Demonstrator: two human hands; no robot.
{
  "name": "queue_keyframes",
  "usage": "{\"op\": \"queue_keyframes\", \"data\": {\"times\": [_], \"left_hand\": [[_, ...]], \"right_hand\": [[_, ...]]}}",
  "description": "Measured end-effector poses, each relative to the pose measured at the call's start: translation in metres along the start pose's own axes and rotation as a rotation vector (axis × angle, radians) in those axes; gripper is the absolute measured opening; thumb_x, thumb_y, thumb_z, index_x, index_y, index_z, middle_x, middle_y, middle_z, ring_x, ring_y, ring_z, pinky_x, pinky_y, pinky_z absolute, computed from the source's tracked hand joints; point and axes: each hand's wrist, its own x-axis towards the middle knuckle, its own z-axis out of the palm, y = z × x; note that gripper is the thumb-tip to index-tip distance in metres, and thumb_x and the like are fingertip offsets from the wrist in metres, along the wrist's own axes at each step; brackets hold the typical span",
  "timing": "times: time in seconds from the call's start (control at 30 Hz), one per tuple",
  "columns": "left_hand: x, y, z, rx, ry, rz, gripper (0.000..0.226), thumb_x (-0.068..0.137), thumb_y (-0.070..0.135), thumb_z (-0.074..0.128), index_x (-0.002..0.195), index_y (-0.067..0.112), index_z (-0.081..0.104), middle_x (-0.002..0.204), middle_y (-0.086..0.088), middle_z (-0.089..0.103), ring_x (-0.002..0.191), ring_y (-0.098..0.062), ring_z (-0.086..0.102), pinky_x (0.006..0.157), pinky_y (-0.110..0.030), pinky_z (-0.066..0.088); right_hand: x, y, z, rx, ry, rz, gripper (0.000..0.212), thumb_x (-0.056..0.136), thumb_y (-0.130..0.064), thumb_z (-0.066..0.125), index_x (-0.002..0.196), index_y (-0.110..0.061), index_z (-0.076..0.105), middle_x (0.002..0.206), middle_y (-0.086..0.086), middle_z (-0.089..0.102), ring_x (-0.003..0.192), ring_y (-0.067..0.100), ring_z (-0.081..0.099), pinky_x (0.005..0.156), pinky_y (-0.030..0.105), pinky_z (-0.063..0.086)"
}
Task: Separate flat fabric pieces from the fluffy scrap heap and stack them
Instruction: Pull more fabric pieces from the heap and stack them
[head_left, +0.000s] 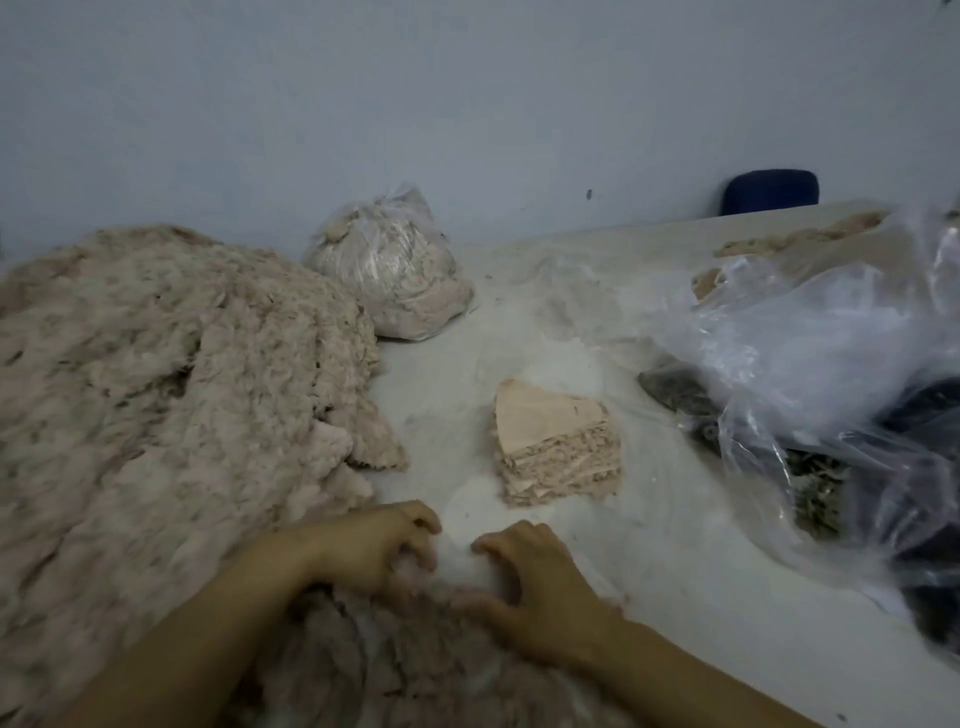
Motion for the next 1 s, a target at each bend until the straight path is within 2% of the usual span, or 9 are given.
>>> {"op": "queue_keyframes", "data": {"times": [0.1, 0.23, 0.33, 0.43, 0.6, 0.7, 0.8, 0.9, 1.0], "left_hand": [[-0.009, 0.008, 0.008, -0.199, 0.202, 0.005, 0.012, 0.094, 0.027, 0.056, 0.093, 0.017, 0.064, 0.101, 0.004, 0.058, 0.096, -0.009, 0.057, 0.087, -0.027, 0.045], [-0.011, 0.020, 0.012, -0.384, 0.417, -0.026, 0.030, 0.099, 0.023, 0.046, 0.070, 0.016, 0.042, 0.066, 0.005, 0.041, 0.059, -0.001, 0.041, 0.059, -0.021, 0.031], [-0.004, 0.030, 0.019, -0.401, 0.538, -0.013, 0.032, 0.099, 0.023, 0.047, 0.068, 0.016, 0.040, 0.064, 0.007, 0.040, 0.060, -0.003, 0.039, 0.060, -0.025, 0.031], [-0.001, 0.032, 0.027, -0.324, 0.640, -0.040, 0.036, 0.098, 0.031, 0.047, 0.063, 0.024, 0.041, 0.057, 0.010, 0.044, 0.057, -0.002, 0.044, 0.058, -0.022, 0.032], [-0.010, 0.014, 0.033, -0.285, 0.686, -0.220, 0.030, 0.101, 0.024, 0.042, 0.097, 0.008, 0.067, 0.088, -0.008, 0.066, 0.089, -0.022, 0.062, 0.078, -0.025, 0.042], [-0.003, 0.032, 0.031, -0.317, 0.633, -0.150, 0.021, 0.096, 0.040, 0.049, 0.088, 0.024, 0.060, 0.090, 0.005, 0.060, 0.091, -0.014, 0.060, 0.080, -0.028, 0.045], [0.011, 0.063, 0.031, -0.741, 0.550, -0.058, 0.051, 0.076, 0.051, 0.070, 0.117, 0.025, 0.056, 0.111, 0.013, 0.060, 0.104, -0.003, 0.058, 0.085, -0.019, 0.047], [0.017, 0.074, 0.037, -1.191, 0.599, 0.006, 0.031, 0.076, 0.030, 0.073, 0.094, 0.006, 0.064, 0.085, -0.007, 0.069, 0.070, -0.013, 0.066, 0.058, -0.021, 0.050], [0.017, 0.070, 0.038, -1.504, 0.689, -0.004, 0.040, 0.075, 0.028, 0.068, 0.094, -0.007, 0.060, 0.087, -0.022, 0.065, 0.077, -0.028, 0.063, 0.070, -0.034, 0.053]], "right_hand": [[0.001, -0.006, 0.004, 0.156, 0.053, -0.028, 0.018, 0.093, -0.033, 0.058, 0.084, -0.018, 0.061, 0.084, -0.001, 0.058, 0.082, 0.014, 0.050, 0.075, 0.026, 0.038], [0.008, -0.022, -0.013, 0.655, 0.122, 0.175, 0.016, 0.097, -0.023, 0.053, 0.082, -0.018, 0.056, 0.078, -0.006, 0.056, 0.074, 0.006, 0.053, 0.069, 0.020, 0.041], [0.012, -0.035, -0.013, 0.675, 0.090, 0.241, 0.011, 0.089, -0.027, 0.064, 0.094, -0.018, 0.061, 0.087, -0.006, 0.063, 0.079, 0.003, 0.059, 0.069, 0.014, 0.046], [0.015, -0.045, -0.010, 0.809, 0.292, 0.359, 0.023, 0.094, -0.025, 0.057, 0.095, -0.004, 0.066, 0.091, 0.010, 0.070, 0.084, 0.019, 0.067, 0.074, 0.026, 0.054], [0.003, -0.036, -0.041, 1.110, 0.500, 0.407, 0.020, 0.097, -0.029, 0.051, 0.089, -0.016, 0.065, 0.067, 0.012, 0.071, 0.048, 0.025, 0.062, 0.044, 0.028, 0.050], [-0.001, -0.034, -0.040, 1.023, 0.455, 0.346, 0.024, 0.097, -0.027, 0.050, 0.093, -0.011, 0.067, 0.072, 0.001, 0.074, 0.064, 0.016, 0.070, 0.058, 0.023, 0.055], [0.003, -0.041, -0.027, 1.055, 0.361, 0.259, 0.028, 0.100, -0.024, 0.047, 0.094, -0.007, 0.068, 0.077, 0.001, 0.075, 0.071, 0.012, 0.072, 0.057, 0.015, 0.052], [0.008, -0.034, -0.024, 0.929, 0.478, 0.259, 0.024, 0.097, -0.019, 0.053, 0.081, -0.003, 0.063, 0.067, 0.006, 0.068, 0.064, 0.016, 0.064, 0.056, 0.021, 0.050], [0.008, -0.013, -0.026, 0.823, 0.569, 0.251, 0.030, 0.095, -0.014, 0.056, 0.065, -0.007, 0.051, 0.055, -0.005, 0.046, 0.055, 0.008, 0.042, 0.052, 0.017, 0.037]]}}
